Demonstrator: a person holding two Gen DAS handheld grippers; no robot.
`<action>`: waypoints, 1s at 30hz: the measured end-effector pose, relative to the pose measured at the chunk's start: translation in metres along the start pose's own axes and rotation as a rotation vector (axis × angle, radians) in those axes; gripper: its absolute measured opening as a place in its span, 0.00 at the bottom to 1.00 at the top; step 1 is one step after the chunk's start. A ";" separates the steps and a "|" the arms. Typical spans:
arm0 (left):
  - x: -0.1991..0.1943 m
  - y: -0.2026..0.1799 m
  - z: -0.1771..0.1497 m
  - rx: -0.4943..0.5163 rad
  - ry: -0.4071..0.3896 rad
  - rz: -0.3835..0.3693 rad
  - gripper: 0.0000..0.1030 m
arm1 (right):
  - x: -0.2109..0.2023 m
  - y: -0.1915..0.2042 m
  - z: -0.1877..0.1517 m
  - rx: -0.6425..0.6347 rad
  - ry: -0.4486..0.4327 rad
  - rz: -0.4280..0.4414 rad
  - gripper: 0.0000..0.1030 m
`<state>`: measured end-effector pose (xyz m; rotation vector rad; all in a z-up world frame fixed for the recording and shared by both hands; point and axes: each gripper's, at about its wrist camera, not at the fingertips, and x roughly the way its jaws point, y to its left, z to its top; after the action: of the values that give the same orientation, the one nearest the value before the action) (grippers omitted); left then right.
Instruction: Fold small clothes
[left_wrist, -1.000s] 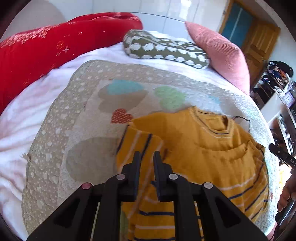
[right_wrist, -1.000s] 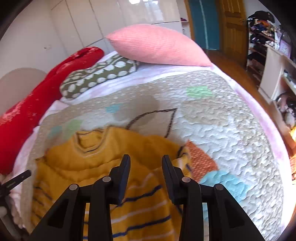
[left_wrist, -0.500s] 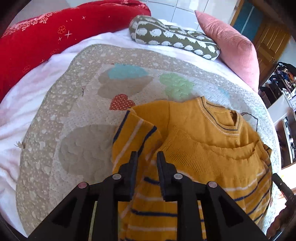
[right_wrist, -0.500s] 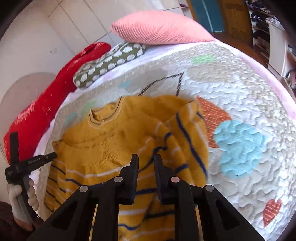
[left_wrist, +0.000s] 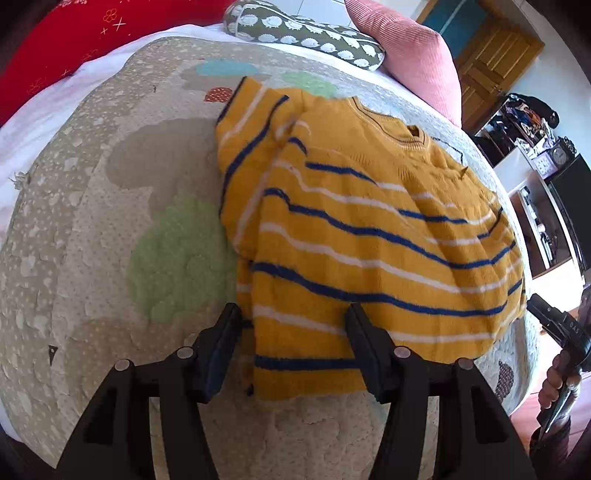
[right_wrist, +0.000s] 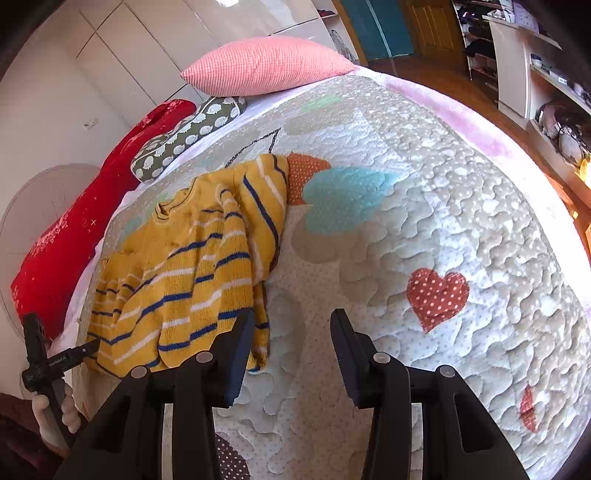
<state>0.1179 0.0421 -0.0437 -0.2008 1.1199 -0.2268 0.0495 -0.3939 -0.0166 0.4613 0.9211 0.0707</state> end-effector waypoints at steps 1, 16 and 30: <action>-0.001 -0.005 -0.003 0.019 -0.010 0.023 0.58 | 0.003 0.001 -0.003 0.001 0.006 0.010 0.45; -0.039 -0.005 0.025 0.050 0.037 0.126 0.06 | -0.010 0.019 0.011 -0.020 -0.013 0.025 0.04; -0.087 0.040 -0.026 -0.134 -0.157 0.105 0.22 | -0.020 0.019 0.003 -0.013 -0.022 -0.122 0.19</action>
<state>0.0614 0.1035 0.0103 -0.2736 0.9865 -0.0410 0.0417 -0.3833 0.0076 0.3921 0.9243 -0.0390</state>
